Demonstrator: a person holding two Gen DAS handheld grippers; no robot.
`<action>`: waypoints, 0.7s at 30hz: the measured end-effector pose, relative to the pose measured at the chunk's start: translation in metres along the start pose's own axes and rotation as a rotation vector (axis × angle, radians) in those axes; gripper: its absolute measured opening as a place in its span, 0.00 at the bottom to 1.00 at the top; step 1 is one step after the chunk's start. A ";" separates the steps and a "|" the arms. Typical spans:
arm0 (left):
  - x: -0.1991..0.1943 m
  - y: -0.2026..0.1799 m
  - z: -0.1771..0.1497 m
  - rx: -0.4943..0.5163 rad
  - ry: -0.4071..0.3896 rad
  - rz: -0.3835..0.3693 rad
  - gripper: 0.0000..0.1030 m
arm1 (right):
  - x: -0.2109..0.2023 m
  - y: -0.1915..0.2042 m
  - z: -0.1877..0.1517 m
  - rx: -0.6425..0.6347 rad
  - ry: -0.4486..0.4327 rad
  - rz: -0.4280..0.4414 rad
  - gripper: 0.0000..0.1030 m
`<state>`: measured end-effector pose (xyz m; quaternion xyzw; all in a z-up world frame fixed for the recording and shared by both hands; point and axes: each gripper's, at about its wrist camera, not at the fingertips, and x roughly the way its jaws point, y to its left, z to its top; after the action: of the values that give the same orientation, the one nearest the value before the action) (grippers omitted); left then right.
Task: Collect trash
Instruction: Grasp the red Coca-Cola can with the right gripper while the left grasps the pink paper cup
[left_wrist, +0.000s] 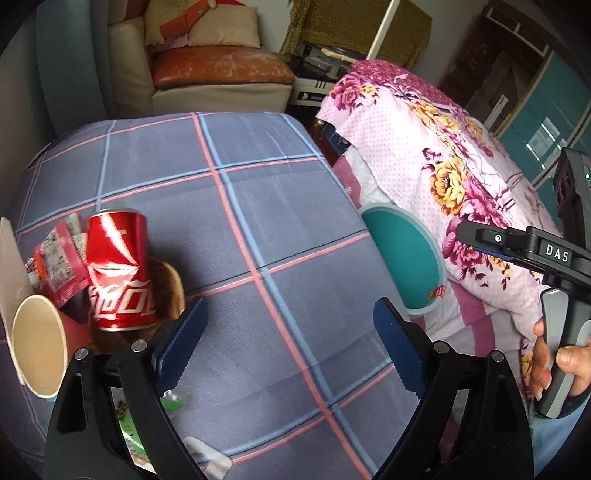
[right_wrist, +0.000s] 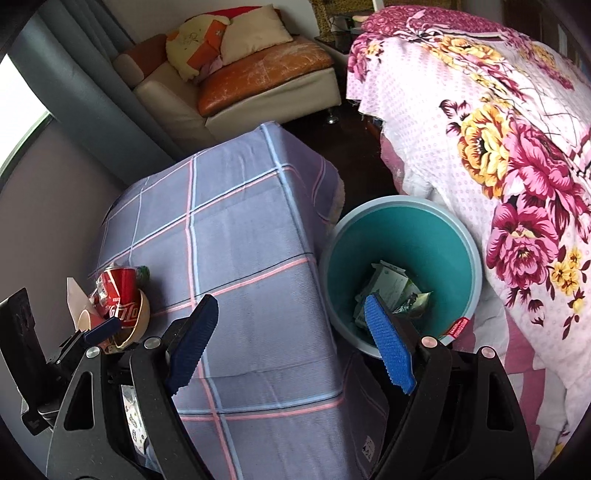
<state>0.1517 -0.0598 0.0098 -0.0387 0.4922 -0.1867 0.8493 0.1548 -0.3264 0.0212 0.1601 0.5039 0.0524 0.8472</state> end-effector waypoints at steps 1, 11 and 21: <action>-0.005 0.006 -0.002 -0.006 -0.005 0.006 0.89 | 0.001 0.008 -0.001 -0.011 0.003 0.002 0.76; -0.065 0.077 -0.016 -0.007 -0.097 0.119 0.89 | 0.013 0.068 -0.012 -0.106 0.045 0.016 0.76; -0.065 0.128 -0.014 0.037 -0.068 0.133 0.88 | 0.032 0.102 -0.019 -0.149 0.091 0.037 0.76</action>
<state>0.1465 0.0832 0.0243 0.0034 0.4609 -0.1376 0.8767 0.1613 -0.2177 0.0192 0.1035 0.5337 0.1124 0.8318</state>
